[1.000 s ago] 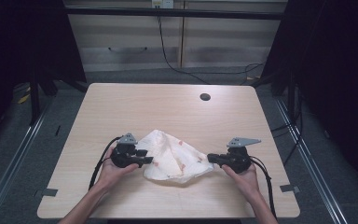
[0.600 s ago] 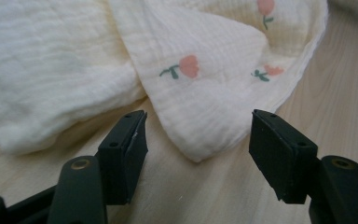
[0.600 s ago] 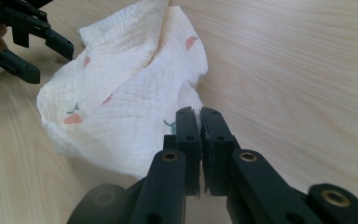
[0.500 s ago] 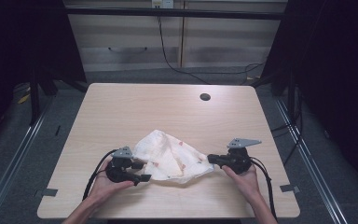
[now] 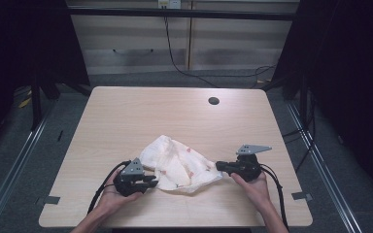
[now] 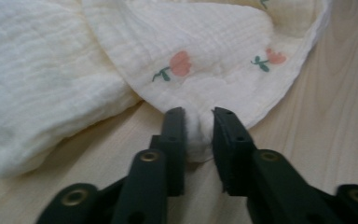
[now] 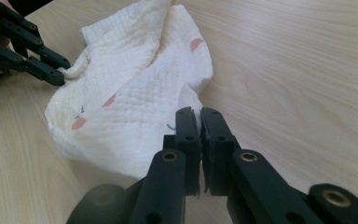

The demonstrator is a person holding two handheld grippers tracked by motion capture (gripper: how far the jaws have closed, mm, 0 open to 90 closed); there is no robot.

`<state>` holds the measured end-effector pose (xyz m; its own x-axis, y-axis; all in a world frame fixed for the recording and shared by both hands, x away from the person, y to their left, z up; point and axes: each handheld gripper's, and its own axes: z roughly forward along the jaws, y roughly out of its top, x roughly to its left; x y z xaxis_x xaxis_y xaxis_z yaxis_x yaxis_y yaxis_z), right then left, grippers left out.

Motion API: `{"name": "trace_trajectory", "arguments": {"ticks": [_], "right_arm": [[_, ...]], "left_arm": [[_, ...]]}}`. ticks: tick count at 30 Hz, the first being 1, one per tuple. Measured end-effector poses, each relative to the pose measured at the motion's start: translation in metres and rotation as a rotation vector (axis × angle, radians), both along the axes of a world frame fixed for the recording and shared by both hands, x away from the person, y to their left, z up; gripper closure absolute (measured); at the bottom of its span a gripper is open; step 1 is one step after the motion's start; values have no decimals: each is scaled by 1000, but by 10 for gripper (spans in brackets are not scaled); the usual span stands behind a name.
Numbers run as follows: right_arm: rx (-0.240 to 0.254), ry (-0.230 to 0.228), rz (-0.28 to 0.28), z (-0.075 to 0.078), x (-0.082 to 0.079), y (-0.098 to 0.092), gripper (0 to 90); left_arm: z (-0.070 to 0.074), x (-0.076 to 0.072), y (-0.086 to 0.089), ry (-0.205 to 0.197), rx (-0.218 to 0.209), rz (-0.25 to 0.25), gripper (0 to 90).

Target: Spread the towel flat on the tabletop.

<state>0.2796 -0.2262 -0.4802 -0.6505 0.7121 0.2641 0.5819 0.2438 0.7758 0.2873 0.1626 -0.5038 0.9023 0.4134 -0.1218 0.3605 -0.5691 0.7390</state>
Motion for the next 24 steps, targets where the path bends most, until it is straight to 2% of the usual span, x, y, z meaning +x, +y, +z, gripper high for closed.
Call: {"name": "trace_trajectory", "arguments": {"ticks": [1,3,5,6,7,12,14,15,16,17,18,19,20,21,24], "right_arm": [[3,0,0,0,0,1,865],[4,-8,2,2,0,0,865],[18,-24,-2,6,-1,-1,866],[26,-28,-9,8,-1,-2,866],[26,-28,-9,8,-1,-2,866],[65,-66,-24,22,-3,-7,867],[81,-85,-27,30,-3,-7,868],[93,-110,-27,39,-3,-7,868],[99,-124,-30,45,-3,-7,868],[107,-135,-34,51,-2,-7,868],[107,-135,-34,51,-2,-7,868],[112,-160,-33,65,0,-6,868],[117,-171,-32,71,1,-5,869],[117,-171,-32,71,1,-5,869],[115,-205,-26,93,7,-2,871]], "left_arm": [[-1,0,0,8,-14,-1,848],[-1,3,2,29,-21,-6,864],[1,10,10,70,-76,27,870],[3,11,13,76,-104,38,871],[3,11,13,76,-104,38,871],[21,10,29,83,-191,74,873],[30,10,34,70,-217,86,874],[36,11,36,68,-245,93,874],[49,15,41,51,-290,104,874],[54,16,42,40,-299,106,874],[54,16,42,40,-299,106,874],[61,17,45,31,-324,109,874],[69,21,49,35,-358,118,875],[69,21,49,35,-358,118,875],[80,27,53,31,-394,143,876]]}}
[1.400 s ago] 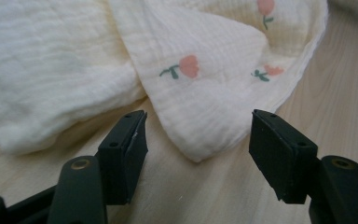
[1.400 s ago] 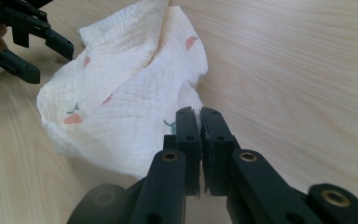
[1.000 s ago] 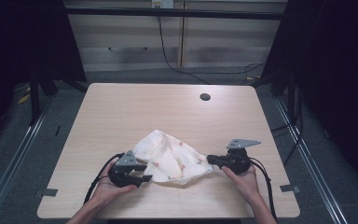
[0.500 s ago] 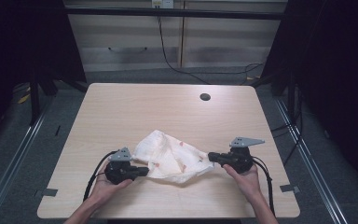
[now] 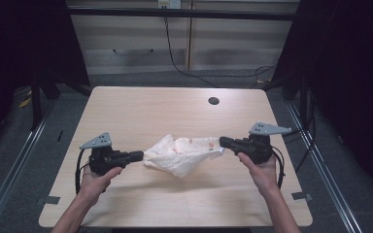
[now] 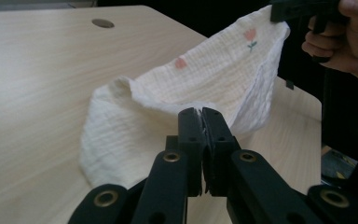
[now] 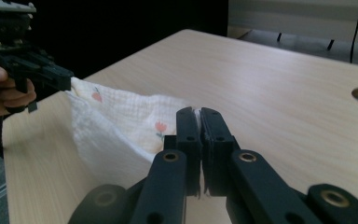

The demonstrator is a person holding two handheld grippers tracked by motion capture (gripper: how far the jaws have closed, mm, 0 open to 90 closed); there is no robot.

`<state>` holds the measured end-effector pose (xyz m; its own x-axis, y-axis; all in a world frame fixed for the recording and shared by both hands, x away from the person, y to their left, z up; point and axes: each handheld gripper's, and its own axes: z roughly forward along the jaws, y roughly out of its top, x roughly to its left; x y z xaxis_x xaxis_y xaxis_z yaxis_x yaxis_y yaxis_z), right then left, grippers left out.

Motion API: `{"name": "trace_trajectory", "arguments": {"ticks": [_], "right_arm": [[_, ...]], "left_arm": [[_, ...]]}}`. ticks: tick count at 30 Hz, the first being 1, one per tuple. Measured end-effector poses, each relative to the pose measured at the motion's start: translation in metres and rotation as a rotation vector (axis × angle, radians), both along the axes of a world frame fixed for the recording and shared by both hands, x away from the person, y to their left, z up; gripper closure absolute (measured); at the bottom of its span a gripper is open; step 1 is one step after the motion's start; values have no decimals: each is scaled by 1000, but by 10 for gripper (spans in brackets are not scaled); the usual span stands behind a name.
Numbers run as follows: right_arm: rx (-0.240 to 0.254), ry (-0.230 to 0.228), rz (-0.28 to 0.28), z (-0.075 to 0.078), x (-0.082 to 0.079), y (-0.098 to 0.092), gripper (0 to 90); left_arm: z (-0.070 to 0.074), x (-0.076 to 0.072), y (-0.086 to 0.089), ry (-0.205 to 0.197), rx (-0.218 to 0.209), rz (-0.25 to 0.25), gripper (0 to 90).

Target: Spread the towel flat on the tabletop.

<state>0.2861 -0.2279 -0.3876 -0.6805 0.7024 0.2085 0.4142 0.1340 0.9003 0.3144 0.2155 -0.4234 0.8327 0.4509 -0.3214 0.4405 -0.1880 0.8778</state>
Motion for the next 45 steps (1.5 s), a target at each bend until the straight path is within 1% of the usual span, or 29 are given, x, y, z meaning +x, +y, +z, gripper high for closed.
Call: {"name": "trace_trajectory", "arguments": {"ticks": [1,2,3,4,5,7,8,9,10,12,14,16,18,21,23,24,25,26,27,30,31,35,36,37,40,41,42,44,45], "right_arm": [[13,-10,4,12,4,1,871],[18,-16,4,15,6,2,871],[29,-17,6,20,9,2,871],[40,-23,1,25,12,2,871],[40,-23,1,25,12,2,871],[48,-28,-9,34,18,2,871],[47,-33,-22,44,24,3,871],[47,-33,-22,44,24,3,871],[47,-32,-26,49,26,3,871],[44,-40,-43,67,31,4,871],[27,-42,-76,89,41,4,872],[21,-37,-84,94,44,4,872],[4,-52,-107,113,55,7,871],[-1,-54,-118,123,63,9,872],[-7,-37,-138,131,78,11,872],[-7,-37,-138,131,78,11,872],[-7,-31,-141,133,82,11,872],[-8,-10,-159,135,98,11,872],[-8,-10,-159,135,98,11,872],[0,24,-173,137,120,12,872],[-10,26,-193,139,132,12,872],[-1,21,-212,137,140,10,872],[-5,28,-209,128,139,9,872],[-5,28,-209,128,139,9,872],[-23,47,-195,106,129,7,872],[-32,67,-182,88,117,6,872],[-32,67,-182,88,117,6,872],[-52,88,-170,71,104,5,872],[-43,93,-163,63,97,4,872]], "left_arm": [[4,2,1,-3,-11,1,876],[13,4,1,-25,-6,11,876],[13,4,1,-25,-6,11,876],[24,8,1,-39,-15,20,876],[24,8,1,-39,-15,20,876],[36,14,0,-47,-10,31,876],[46,21,0,-57,-14,43,876],[46,21,0,-57,-14,43,876],[53,26,-1,-60,-22,51,876],[66,33,-2,-65,-39,62,876],[80,40,-2,-87,-21,77,877],[92,48,-2,-88,-20,89,876],[106,58,-3,-89,-11,112,877],[116,68,-3,-88,-4,130,877],[126,84,-5,-76,17,153,877],[126,84,-5,-76,17,153,877],[130,92,-6,-63,23,171,877],[136,106,-6,-44,19,190,877],[136,106,-6,-44,19,190,877],[145,128,-9,-29,50,221,877],[148,137,-10,-25,23,240,878],[147,141,-11,-61,1,252,877],[142,140,-13,-65,28,249,877],[138,137,-15,-75,61,246,877],[115,126,-17,-67,100,221,877],[98,118,-17,-44,122,211,878],[98,118,-17,-44,122,211,878],[77,106,-16,-24,134,193,877],[69,100,-15,-13,139,184,877]]}}
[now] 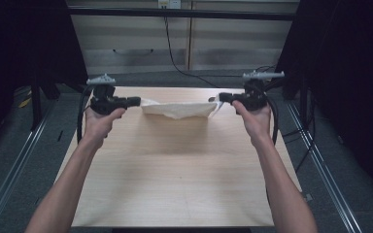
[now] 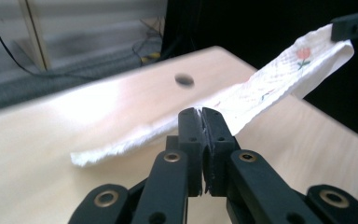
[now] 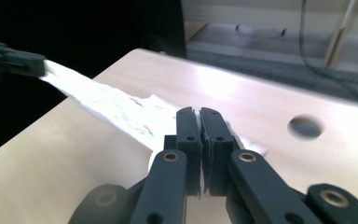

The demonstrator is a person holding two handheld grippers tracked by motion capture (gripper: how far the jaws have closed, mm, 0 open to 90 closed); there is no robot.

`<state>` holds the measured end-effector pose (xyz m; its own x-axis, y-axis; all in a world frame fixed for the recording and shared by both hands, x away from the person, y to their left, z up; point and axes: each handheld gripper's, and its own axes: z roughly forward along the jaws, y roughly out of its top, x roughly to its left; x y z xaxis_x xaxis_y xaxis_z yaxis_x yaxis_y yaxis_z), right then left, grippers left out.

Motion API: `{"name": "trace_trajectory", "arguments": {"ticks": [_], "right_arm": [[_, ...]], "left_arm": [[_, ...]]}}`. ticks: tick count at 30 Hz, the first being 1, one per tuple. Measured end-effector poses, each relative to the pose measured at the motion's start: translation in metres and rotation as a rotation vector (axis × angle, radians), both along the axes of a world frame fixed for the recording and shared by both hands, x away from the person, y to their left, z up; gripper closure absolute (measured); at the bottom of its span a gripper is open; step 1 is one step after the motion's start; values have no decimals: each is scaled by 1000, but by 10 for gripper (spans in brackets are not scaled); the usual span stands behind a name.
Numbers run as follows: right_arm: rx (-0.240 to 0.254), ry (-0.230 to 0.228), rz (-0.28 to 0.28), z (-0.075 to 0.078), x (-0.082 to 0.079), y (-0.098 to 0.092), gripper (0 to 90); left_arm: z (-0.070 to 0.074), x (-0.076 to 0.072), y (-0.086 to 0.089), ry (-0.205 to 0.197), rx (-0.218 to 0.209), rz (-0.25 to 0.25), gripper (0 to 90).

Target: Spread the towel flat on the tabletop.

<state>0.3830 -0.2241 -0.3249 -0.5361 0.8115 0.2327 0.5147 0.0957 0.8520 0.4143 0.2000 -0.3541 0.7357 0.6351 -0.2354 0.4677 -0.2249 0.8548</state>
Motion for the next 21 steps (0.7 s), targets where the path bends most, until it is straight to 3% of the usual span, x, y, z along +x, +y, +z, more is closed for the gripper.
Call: {"name": "trace_trajectory", "arguments": {"ticks": [2,4,6,7,8,9,13,16,17,21], "right_arm": [[2,20,15,-15,-12,-1,872],[-1,46,26,-34,-26,-1,872],[-40,50,29,-49,-37,0,872],[-15,73,47,-60,-47,0,872],[-15,73,47,-60,-47,0,872],[-43,82,64,-69,-56,3,872],[-21,85,82,-76,-72,3,872],[-9,92,91,-92,-86,1,870],[6,119,94,-106,-94,-1,871],[-10,130,108,-122,-111,1,869]], "left_arm": [[-18,-14,3,26,-11,-9,877],[-30,-25,4,27,9,-19,877],[-44,-36,3,36,49,-44,877],[-50,-42,5,42,47,-46,877],[-55,-46,6,53,45,-56,877],[-61,-53,9,58,46,-57,877],[-68,-68,13,69,25,-75,877],[-76,-81,13,73,41,-80,877],[-79,-86,12,72,46,-81,877],[-91,-103,12,82,70,-91,877]]}}
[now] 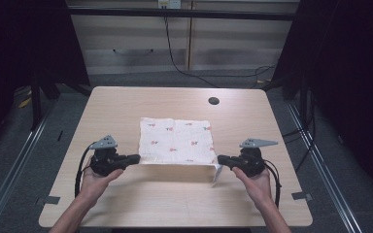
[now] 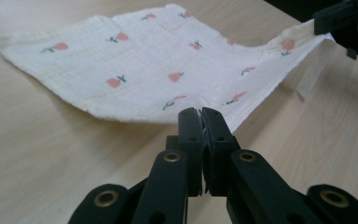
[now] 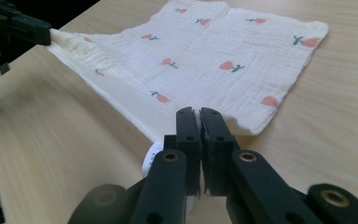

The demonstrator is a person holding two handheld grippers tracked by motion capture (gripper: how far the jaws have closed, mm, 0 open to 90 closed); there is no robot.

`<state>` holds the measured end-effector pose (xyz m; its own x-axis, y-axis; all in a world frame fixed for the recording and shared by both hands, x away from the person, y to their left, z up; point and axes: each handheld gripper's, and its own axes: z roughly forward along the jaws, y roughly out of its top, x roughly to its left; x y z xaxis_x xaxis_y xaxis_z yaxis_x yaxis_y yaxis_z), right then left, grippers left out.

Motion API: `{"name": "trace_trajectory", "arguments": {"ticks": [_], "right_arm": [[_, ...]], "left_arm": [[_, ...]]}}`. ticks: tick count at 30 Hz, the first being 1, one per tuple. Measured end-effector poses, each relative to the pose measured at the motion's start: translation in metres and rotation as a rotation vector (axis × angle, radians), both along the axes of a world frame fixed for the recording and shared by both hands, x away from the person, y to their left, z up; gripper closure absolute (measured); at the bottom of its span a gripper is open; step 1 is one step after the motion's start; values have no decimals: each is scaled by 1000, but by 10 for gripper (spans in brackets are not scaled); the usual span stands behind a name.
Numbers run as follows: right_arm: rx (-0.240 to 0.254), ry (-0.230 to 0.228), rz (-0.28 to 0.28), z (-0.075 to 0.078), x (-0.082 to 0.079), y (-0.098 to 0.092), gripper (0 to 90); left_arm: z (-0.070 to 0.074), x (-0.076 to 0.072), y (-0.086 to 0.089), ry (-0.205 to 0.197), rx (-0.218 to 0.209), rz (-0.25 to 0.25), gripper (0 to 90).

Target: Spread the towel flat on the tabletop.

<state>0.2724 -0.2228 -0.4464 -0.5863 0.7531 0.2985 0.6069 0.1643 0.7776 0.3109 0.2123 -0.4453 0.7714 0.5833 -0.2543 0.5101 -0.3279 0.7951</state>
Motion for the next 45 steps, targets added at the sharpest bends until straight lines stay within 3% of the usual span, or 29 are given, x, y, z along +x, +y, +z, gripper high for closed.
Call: {"name": "trace_trajectory", "arguments": {"ticks": [6,8,13,14,16,18,20,22,24,31,33,35,37,39,41,45], "right_arm": [[17,4,12,-5,-17,1,867],[-9,9,20,-9,-26,2,864],[-17,22,30,-16,-39,0,843],[-55,36,34,-19,-42,-1,819],[-59,40,34,-21,-42,-2,808],[-47,44,27,-24,-43,-7,796],[-49,46,22,-24,-44,-9,785],[-53,41,16,-24,-43,-12,764],[-55,39,9,-23,-43,-12,757],[-51,7,43,-18,-16,-11,695],[-51,6,63,-21,-3,-6,673],[-83,22,82,-27,15,7,656],[-85,26,94,-29,21,10,662],[-120,34,105,-34,32,19,698],[-140,34,116,-41,45,29,722],[-163,29,106,-47,54,35,733]], "left_arm": [[-17,-19,2,29,22,-23,875],[-21,-24,1,39,35,-35,873],[-34,-35,1,73,39,-51,863],[-38,-37,2,90,41,-52,853],[-41,-38,2,97,57,-50,845],[-42,-39,3,103,54,-48,825],[-43,-42,6,104,58,-38,744],[-42,-43,13,133,22,-19,717],[-41,-43,15,116,15,-15,709],[-32,-9,15,84,14,56,670],[-30,3,10,86,23,50,652],[-30,15,4,74,37,46,639],[-32,26,0,77,27,54,643],[-35,32,-7,37,50,36,722],[-39,37,-14,44,60,20,756],[-48,46,-28,49,107,12,761]]}}
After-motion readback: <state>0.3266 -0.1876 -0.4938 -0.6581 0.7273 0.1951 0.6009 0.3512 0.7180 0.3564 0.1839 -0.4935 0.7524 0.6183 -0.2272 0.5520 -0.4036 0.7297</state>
